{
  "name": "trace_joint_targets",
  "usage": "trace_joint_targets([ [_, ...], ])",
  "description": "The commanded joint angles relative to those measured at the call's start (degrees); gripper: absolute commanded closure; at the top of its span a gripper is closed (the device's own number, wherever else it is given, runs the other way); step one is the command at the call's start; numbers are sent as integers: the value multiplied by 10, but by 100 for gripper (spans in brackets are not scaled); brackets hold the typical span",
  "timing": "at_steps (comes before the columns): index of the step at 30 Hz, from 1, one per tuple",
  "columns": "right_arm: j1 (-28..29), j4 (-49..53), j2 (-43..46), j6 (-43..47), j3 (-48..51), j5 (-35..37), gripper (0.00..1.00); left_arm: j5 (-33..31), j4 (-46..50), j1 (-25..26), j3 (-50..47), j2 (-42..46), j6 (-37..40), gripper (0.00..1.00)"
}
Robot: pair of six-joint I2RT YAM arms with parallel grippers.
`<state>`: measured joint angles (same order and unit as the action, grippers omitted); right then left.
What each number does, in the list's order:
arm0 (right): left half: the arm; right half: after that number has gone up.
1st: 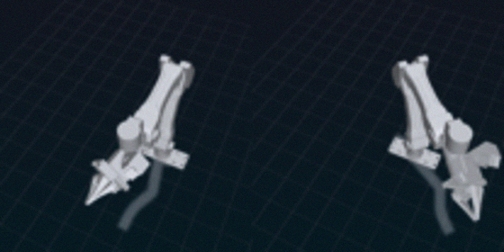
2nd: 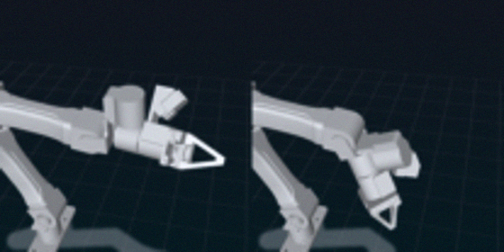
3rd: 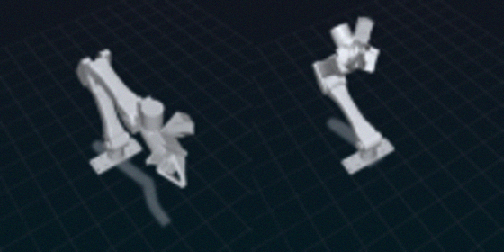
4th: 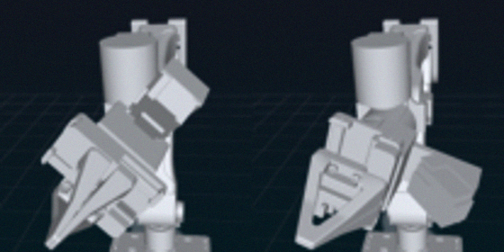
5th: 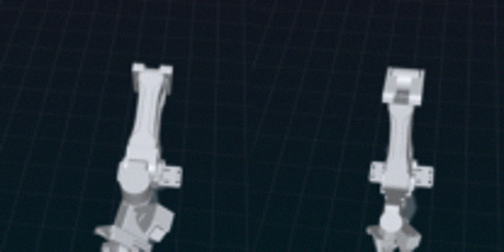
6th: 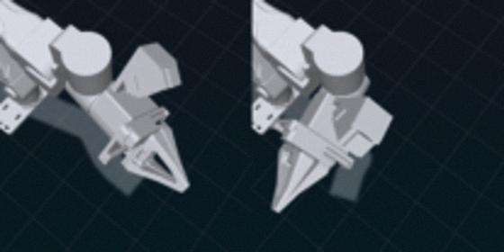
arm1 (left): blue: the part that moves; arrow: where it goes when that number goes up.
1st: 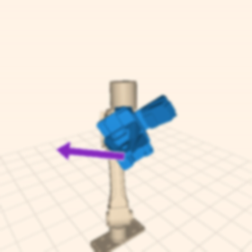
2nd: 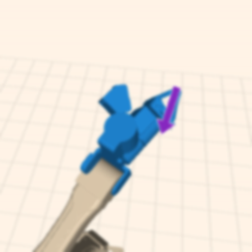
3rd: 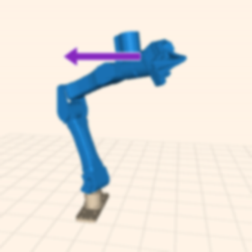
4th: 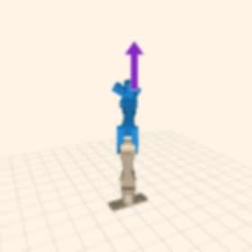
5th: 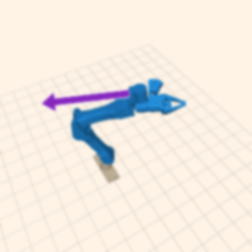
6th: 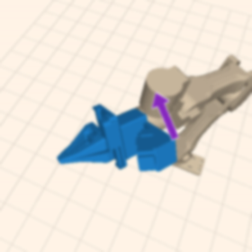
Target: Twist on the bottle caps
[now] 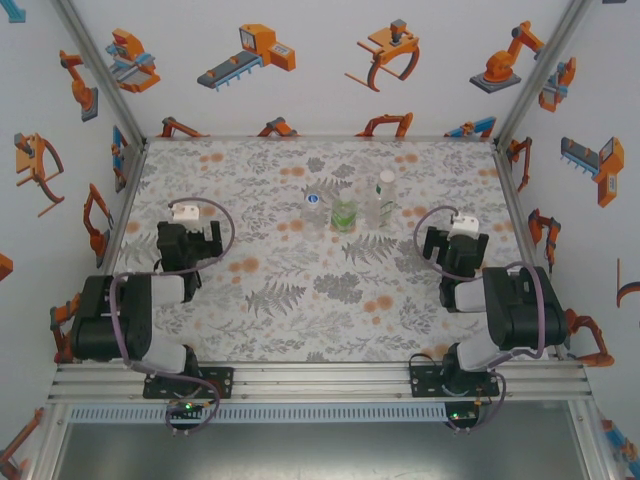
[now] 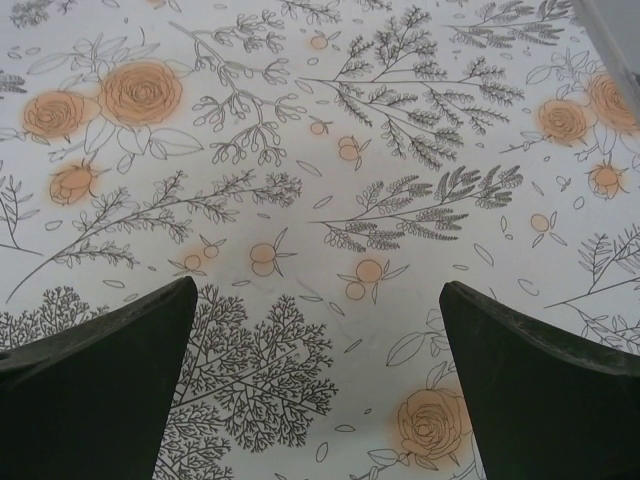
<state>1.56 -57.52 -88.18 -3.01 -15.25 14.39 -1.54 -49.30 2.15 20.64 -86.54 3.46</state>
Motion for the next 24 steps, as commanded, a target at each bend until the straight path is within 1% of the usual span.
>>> trace_joint_targets([
  [1,-4,-30,1,-13,-9,20,1,55,-5,-9,5,-6,-27,3],
  [2,-4,-29,2,-19,-9,34,1,58,-1,-10,13,-10,-28,3],
  [3,-4,-29,2,-22,-8,39,1,59,-26,-14,10,-21,-33,3],
  [5,-4,-28,1,-21,-10,37,1,54,15,-15,20,-12,-35,3],
  [7,-4,-24,2,-21,-13,36,1,33,-4,-15,20,-20,-43,3],
  [9,-4,-10,1,-20,-19,35,1,25,20,-15,27,-16,-45,3],
  [10,-4,4,1,-20,-27,33,1,22,9,-15,25,-19,-46,3],
  [13,-4,49,-1,-12,-53,12,1,22,15,-14,26,-16,-45,3],
  [14,-4,46,1,-11,-50,13,1,21,10,-14,24,-17,-45,3],
  [18,-3,33,0,2,-43,-22,1,16,13,-12,25,-16,-45,3],
  [24,-3,39,0,3,-47,-26,1,16,14,-12,26,-16,-45,3],
])
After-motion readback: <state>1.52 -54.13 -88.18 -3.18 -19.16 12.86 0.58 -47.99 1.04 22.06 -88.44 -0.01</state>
